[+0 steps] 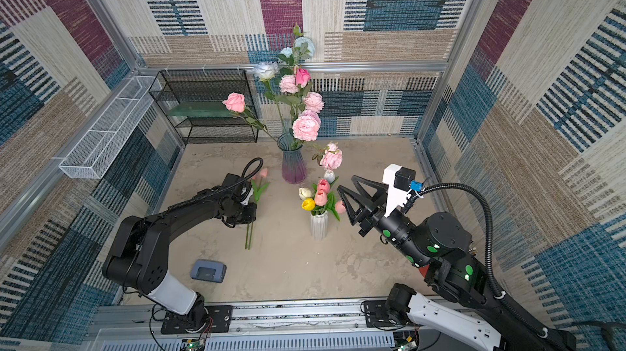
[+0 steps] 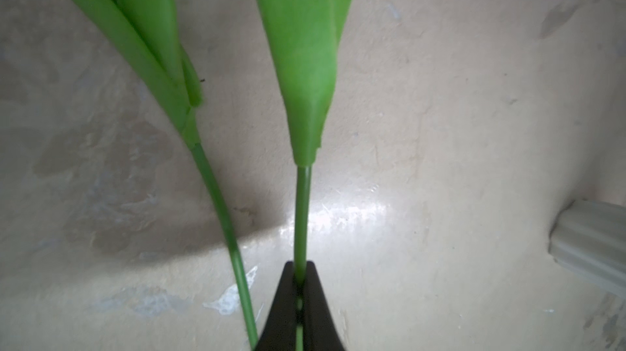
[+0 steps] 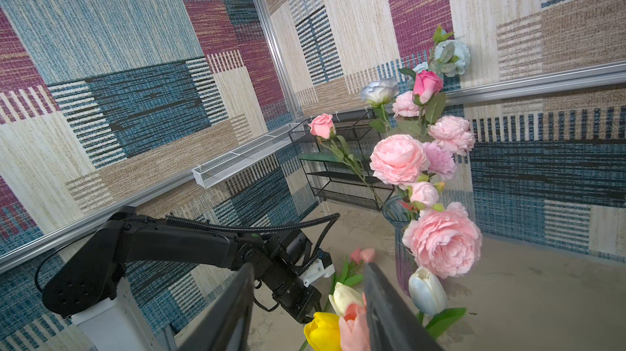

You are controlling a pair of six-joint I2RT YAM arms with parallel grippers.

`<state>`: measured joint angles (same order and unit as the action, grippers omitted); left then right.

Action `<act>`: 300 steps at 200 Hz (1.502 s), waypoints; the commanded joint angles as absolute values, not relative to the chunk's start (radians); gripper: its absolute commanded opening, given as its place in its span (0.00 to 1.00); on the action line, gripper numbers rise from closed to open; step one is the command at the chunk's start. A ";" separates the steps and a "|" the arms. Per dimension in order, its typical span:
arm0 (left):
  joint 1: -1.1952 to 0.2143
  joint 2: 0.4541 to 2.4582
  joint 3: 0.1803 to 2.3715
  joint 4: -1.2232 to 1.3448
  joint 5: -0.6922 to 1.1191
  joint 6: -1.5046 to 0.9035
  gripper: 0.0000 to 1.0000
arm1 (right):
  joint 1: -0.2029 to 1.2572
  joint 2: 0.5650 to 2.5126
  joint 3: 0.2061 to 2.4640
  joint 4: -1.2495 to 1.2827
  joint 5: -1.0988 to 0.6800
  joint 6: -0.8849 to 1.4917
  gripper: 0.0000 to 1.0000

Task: Pick out pink flowers from the vase
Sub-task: Place the flower at the center of the board, then pick up the flower from the vase.

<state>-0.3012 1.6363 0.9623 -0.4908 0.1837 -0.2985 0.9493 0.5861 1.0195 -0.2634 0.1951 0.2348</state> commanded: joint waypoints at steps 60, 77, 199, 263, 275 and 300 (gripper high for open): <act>-0.287 1.721 1.022 -0.540 0.138 -0.349 0.00 | 0.944 0.575 0.986 -0.244 0.239 0.241 0.54; -0.287 1.727 1.020 -0.542 0.124 -0.356 0.00 | 0.942 0.575 0.985 -0.246 0.242 0.241 0.54; -0.287 1.590 1.021 -0.596 0.103 -0.398 0.23 | 0.936 0.564 1.017 -0.322 0.228 0.262 0.53; -0.352 1.165 0.946 -0.631 0.222 -0.388 0.27 | 0.937 0.402 0.865 -0.308 0.100 0.172 0.49; -0.389 1.086 0.924 -0.638 0.225 -0.371 0.27 | 0.937 0.346 0.789 -0.283 0.074 0.152 0.48; -0.468 0.961 0.886 -0.654 0.215 -0.340 0.28 | 0.937 0.231 0.639 -0.224 0.045 0.104 0.46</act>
<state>-0.4187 1.0416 0.9115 -0.6132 0.1932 -0.3843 0.9363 0.3073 0.7376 -0.2943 0.0990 0.1677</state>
